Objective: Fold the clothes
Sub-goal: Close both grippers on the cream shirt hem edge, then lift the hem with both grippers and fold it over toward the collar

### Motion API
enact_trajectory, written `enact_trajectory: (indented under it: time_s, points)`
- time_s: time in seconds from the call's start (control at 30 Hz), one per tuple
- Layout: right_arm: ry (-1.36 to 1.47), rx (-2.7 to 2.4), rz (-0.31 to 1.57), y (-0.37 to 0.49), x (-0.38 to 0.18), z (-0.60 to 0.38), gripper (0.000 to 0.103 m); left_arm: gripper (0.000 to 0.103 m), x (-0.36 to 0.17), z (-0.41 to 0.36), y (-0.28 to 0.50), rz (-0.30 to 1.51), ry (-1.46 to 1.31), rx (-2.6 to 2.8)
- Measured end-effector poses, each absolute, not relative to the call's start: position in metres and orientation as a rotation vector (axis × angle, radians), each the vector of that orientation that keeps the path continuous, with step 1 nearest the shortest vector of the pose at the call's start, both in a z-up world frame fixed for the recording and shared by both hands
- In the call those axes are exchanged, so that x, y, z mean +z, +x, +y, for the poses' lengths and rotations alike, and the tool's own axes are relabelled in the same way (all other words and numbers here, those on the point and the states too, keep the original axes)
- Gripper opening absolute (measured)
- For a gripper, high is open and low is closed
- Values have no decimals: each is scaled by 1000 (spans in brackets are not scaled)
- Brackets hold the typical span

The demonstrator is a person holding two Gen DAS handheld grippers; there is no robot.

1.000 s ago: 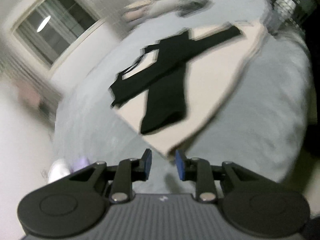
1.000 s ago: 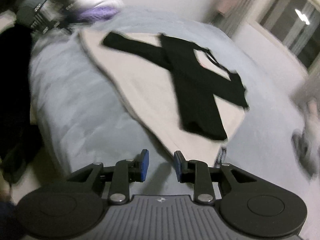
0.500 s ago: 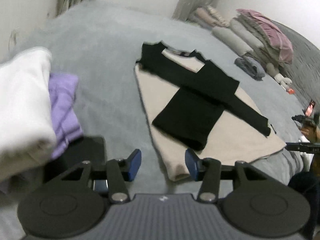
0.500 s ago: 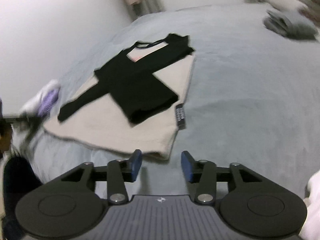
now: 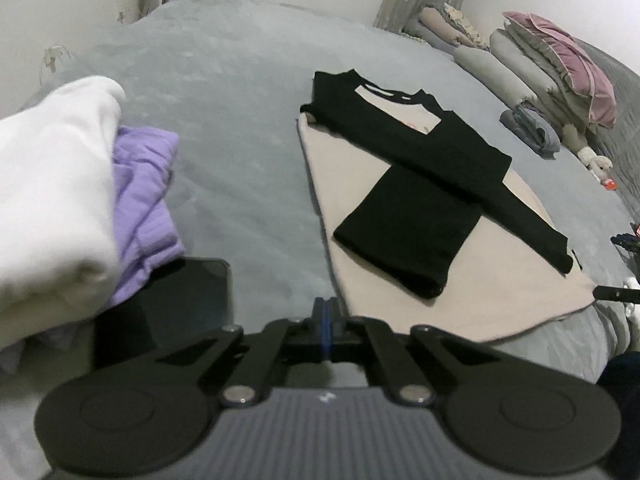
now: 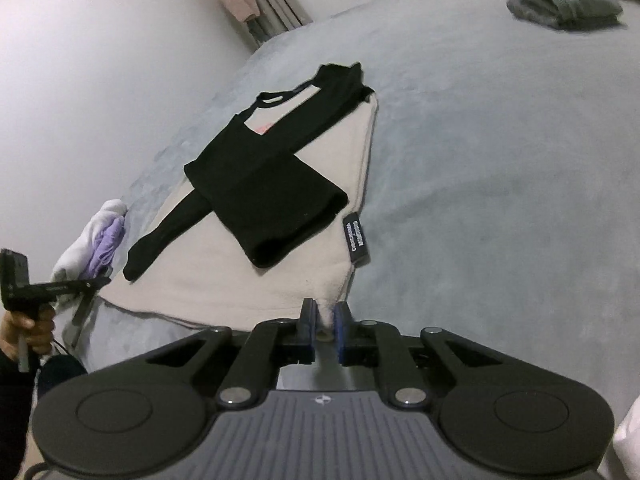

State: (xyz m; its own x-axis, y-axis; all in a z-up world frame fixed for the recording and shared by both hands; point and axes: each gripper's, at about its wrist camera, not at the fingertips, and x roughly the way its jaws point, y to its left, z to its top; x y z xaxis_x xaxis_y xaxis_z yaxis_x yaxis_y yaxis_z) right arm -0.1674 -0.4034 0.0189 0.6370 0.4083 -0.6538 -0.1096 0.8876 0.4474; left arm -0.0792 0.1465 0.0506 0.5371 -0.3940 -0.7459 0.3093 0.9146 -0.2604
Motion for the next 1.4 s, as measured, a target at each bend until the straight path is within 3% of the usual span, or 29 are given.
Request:
enact_trajectory:
  time_s: [0.2, 0.3, 0.37, 0.43, 0.67, 0.77, 0.83, 0.9, 1.07, 1.4]
  points:
    - [365, 323, 734, -180, 55, -401, 9, 0, 67, 155, -84, 892, -116, -440]
    - [322, 299, 773, -176, 52, -397, 9, 2, 62, 151, -80, 920, -138, -453]
    - [284, 275, 823, -174, 38, -393, 9, 7, 57, 147, -78, 931, -148, -451]
    - [262, 266, 847, -175, 28, -390, 9, 21, 51, 142, -74, 941, -148, -444]
    - [279, 280, 855, -171, 19, -391, 18, 37, 42, 123, -68, 954, -136, -442]
    - [325, 296, 858, -168, 15, -397, 21, 34, 37, 117, -68, 955, -124, -437]
    - [354, 305, 861, -167, 13, -399, 21, 12, 35, 113, -68, 955, -109, -429]
    - [365, 314, 856, -167, 12, -401, 21, 5, 34, 112, -68, 958, -115, -428]
    - [320, 300, 834, -172, 16, -395, 10, 4, 43, 113, -78, 929, -112, -423]
    - [230, 277, 785, -192, 33, -389, 9, 3, 56, 123, -96, 891, -113, -431]
